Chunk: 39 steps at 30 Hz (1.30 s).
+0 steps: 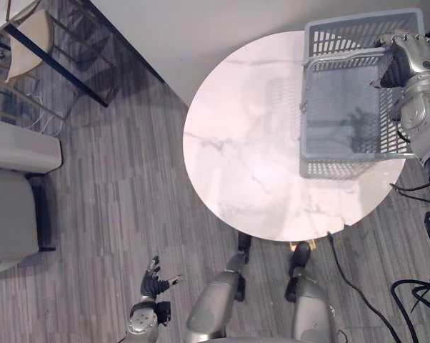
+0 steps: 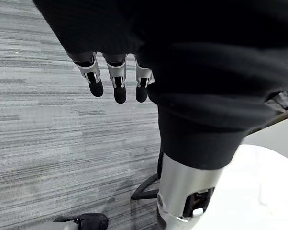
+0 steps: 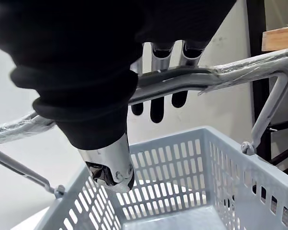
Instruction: Pick vegetable in the basket
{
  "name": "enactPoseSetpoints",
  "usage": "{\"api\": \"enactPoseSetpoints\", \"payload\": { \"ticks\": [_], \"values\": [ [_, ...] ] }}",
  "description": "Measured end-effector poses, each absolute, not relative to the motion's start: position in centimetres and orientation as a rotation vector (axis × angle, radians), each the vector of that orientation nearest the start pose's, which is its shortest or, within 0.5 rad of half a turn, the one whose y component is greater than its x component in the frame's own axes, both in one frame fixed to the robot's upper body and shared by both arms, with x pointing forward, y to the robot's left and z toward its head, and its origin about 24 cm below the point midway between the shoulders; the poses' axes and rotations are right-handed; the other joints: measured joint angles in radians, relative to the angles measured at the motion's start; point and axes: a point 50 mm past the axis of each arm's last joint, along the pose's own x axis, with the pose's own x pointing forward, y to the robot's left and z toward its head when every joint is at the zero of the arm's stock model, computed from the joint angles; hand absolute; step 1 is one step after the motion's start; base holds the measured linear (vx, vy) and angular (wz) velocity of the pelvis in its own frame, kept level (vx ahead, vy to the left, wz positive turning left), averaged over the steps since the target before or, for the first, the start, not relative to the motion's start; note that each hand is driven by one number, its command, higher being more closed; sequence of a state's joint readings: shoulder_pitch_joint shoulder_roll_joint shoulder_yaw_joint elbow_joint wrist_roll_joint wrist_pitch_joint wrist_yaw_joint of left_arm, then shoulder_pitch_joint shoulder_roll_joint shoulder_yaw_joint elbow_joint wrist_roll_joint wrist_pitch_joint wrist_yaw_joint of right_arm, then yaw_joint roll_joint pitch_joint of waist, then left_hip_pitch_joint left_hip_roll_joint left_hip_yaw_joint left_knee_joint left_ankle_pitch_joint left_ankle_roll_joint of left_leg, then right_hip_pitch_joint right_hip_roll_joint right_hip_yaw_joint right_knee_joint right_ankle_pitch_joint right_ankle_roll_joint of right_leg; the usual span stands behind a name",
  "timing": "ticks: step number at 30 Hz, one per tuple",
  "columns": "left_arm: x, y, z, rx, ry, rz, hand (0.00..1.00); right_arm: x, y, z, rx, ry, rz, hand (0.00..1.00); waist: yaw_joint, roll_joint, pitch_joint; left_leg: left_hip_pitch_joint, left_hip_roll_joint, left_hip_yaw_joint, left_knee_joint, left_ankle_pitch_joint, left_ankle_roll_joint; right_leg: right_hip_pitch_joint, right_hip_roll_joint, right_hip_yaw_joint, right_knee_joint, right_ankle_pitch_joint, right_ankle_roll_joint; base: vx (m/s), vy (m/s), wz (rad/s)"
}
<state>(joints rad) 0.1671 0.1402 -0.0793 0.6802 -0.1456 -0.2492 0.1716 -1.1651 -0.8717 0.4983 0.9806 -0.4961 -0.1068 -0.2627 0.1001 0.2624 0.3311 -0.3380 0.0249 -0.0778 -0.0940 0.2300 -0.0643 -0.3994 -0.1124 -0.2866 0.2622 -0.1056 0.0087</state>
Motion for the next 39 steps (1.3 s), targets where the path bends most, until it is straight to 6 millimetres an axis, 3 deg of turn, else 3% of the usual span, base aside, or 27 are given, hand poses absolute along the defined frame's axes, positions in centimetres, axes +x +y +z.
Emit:
{"api": "enactPoseSetpoints", "payload": {
  "ticks": [5,9,11,13,15,18,22,25,29,31,35,38,39],
  "values": [
    [14.8,19.6,-11.0,0.063,0.608,0.211,0.00,37.6,-29.4,26.1,-1.421,-0.315,-0.394,1.00,-0.009,-0.004,0.003,0.017,0.003,0.013,0.000,-0.001,0.000,-0.014,-0.010,0.017,0.048,-0.029,0.008,-0.02,-0.051,-0.05],
    [14.7,19.8,-11.2,0.065,0.628,0.217,0.00,36.6,-28.2,23.9,-1.377,-0.360,-0.312,1.00,-0.030,-0.023,0.003,0.042,0.003,0.051,-0.001,-0.001,0.000,-0.002,-0.008,0.043,0.054,-0.016,0.010,0.04,-0.018,-0.15],
    [14.9,19.8,-11.1,0.066,0.630,0.214,0.00,35.7,-28.2,22.2,-1.325,-0.351,-0.288,1.00,-0.038,-0.034,0.003,0.067,0.006,0.058,-0.001,-0.001,0.000,0.022,-0.004,0.048,0.045,-0.010,0.010,0.06,-0.027,-0.18],
    [15.0,20.2,-11.0,0.068,0.627,0.231,0.00,34.4,-28.1,18.5,-1.163,-0.300,-0.266,1.00,-0.046,-0.068,0.002,0.122,0.010,0.088,-0.002,-0.003,-0.002,0.083,0.007,0.070,0.008,0.004,0.009,0.03,-0.033,-0.30],
    [14.9,20.5,-11.0,0.067,0.628,0.247,0.00,33.3,-27.6,16.4,-1.055,-0.277,-0.234,1.00,-0.077,-0.084,-0.002,0.144,0.012,0.102,-0.002,-0.010,-0.007,0.115,0.018,0.073,-0.026,0.016,0.013,0.00,-0.009,-0.25],
    [14.6,20.8,-11.1,0.072,0.642,0.250,0.00,30.3,-27.7,12.6,-0.823,-0.205,-0.223,1.00,-0.115,-0.115,-0.024,0.180,0.037,0.139,-0.001,-0.077,0.009,0.145,0.053,0.115,-0.075,0.039,0.022,0.00,0.021,-0.44],
    [14.1,21.8,-11.2,0.076,0.666,0.278,0.00,25.7,-28.7,7.5,-0.614,-0.039,-0.225,1.00,-0.148,-0.164,-0.074,0.236,0.035,0.182,-0.001,-0.103,0.016,0.206,0.059,0.158,-0.134,0.065,0.040,0.04,0.052,-0.36],
    [13.8,22.4,-11.2,0.079,0.677,0.290,0.00,22.4,-29.4,4.0,-0.521,0.098,-0.252,1.00,-0.175,-0.177,-0.123,0.273,0.034,0.202,-0.001,-0.125,0.020,0.245,0.059,0.179,-0.164,0.075,0.049,0.05,0.039,-0.22],
    [13.4,22.4,-10.8,0.091,0.659,0.291,0.00,19.0,-28.6,0.3,-0.394,0.231,-0.289,1.00,-0.198,-0.183,-0.149,0.302,0.033,0.221,-0.001,-0.138,0.020,0.281,0.060,0.198,-0.199,0.092,0.050,0.04,0.030,-0.18],
    [13.2,22.1,-11.0,0.084,0.667,0.291,0.00,17.4,-27.5,-1.5,-0.316,0.293,-0.311,1.00,-0.198,-0.182,-0.154,0.321,0.033,0.233,-0.001,-0.143,0.021,0.301,0.062,0.208,-0.212,0.100,0.053,0.02,0.014,-0.13],
    [12.8,22.0,-10.7,0.094,0.663,0.288,0.00,16.3,-26.4,-3.1,-0.228,0.350,-0.351,1.00,-0.196,-0.187,-0.166,0.357,0.035,0.251,-0.001,-0.149,0.021,0.329,0.065,0.227,-0.215,0.102,0.054,0.01,0.008,-0.14],
    [12.7,22.1,-10.1,0.096,0.639,0.292,0.00,15.7,-26.4,-3.7,-0.175,0.374,-0.417,1.00,-0.182,-0.203,-0.158,0.373,0.039,0.308,-0.001,-0.152,0.023,0.311,0.067,0.262,-0.179,0.107,0.047,-0.03,0.017,-0.38],
    [13.0,22.1,-9.8,0.097,0.617,0.293,0.00,15.5,-26.4,-3.8,-0.147,0.373,-0.450,1.00,-0.164,-0.213,-0.154,0.367,0.041,0.341,0.007,-0.160,0.025,0.282,0.072,0.285,-0.154,0.107,0.047,-0.08,0.004,-0.56]
  ]
}}
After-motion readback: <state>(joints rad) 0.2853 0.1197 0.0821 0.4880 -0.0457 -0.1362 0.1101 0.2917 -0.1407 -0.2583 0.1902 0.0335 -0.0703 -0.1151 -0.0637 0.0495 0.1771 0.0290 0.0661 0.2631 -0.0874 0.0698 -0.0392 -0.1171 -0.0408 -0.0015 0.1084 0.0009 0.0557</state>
